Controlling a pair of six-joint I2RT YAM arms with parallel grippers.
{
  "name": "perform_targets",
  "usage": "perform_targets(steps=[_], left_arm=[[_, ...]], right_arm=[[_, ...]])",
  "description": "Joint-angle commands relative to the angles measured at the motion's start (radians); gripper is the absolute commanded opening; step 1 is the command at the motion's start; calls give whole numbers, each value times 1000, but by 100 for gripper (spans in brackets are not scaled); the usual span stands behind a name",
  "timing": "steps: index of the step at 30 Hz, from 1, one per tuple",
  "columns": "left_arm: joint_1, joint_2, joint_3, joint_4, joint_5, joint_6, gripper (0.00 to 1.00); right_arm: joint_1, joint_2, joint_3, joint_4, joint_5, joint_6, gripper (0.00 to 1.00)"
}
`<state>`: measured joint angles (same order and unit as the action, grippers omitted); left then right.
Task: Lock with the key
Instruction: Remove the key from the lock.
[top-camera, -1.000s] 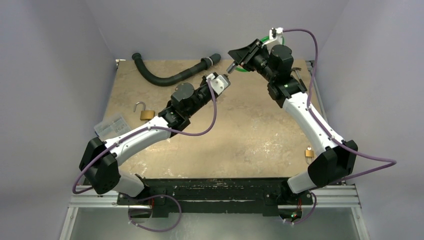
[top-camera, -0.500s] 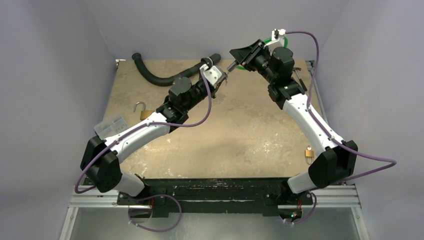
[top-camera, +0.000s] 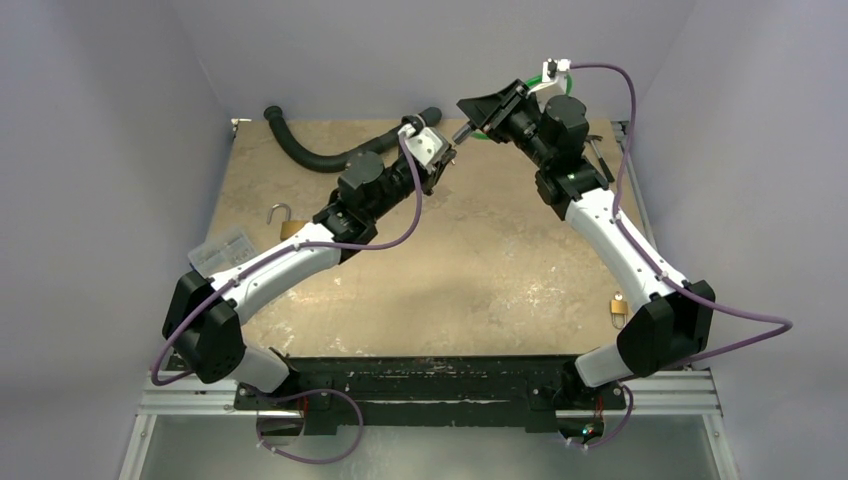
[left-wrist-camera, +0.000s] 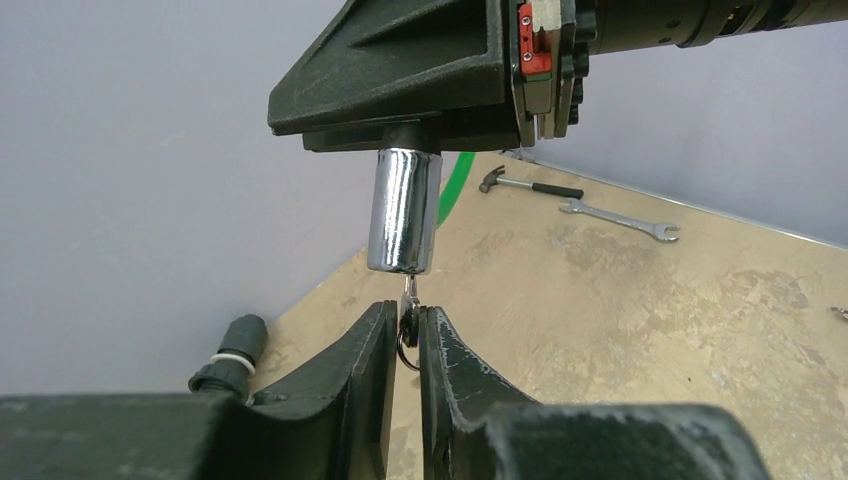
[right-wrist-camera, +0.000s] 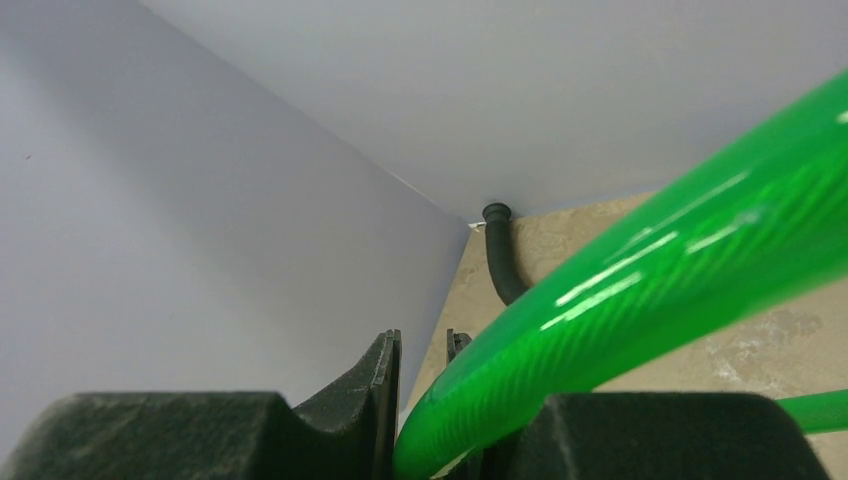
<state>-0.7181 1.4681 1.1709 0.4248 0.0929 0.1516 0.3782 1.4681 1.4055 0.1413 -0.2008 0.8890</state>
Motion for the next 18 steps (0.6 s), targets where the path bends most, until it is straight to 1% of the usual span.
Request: perform_targets(steps=[1, 3, 4, 5, 7, 10, 13, 15, 18], left_arm=[[9, 20, 45, 11, -6, -23, 15], [11, 20, 47, 9, 4, -33, 5], [19, 20, 47, 8, 17, -48, 2], [29, 20, 49, 5, 37, -70, 0], [55, 23, 53, -5, 84, -133, 0], [106, 32, 57, -8, 210, -268, 0], [139, 38, 42, 13, 297, -371, 0], [146, 35, 31, 17, 334, -397, 0], [144, 21, 2, 25, 355, -379, 0]], right_arm=[[16, -67, 18, 101, -69, 31, 0], [16, -68, 15, 106, -72, 31, 0], [16, -68, 13, 111, -74, 31, 0], [16, -69, 9, 123, -80, 33, 0], [16, -67, 0, 167, -115, 36, 0], [2, -61, -4, 240, -148, 38, 0], [-6, -56, -7, 303, -184, 54, 0], [-10, -52, -5, 328, -198, 61, 0], [-19, -47, 2, 342, -200, 68, 0]])
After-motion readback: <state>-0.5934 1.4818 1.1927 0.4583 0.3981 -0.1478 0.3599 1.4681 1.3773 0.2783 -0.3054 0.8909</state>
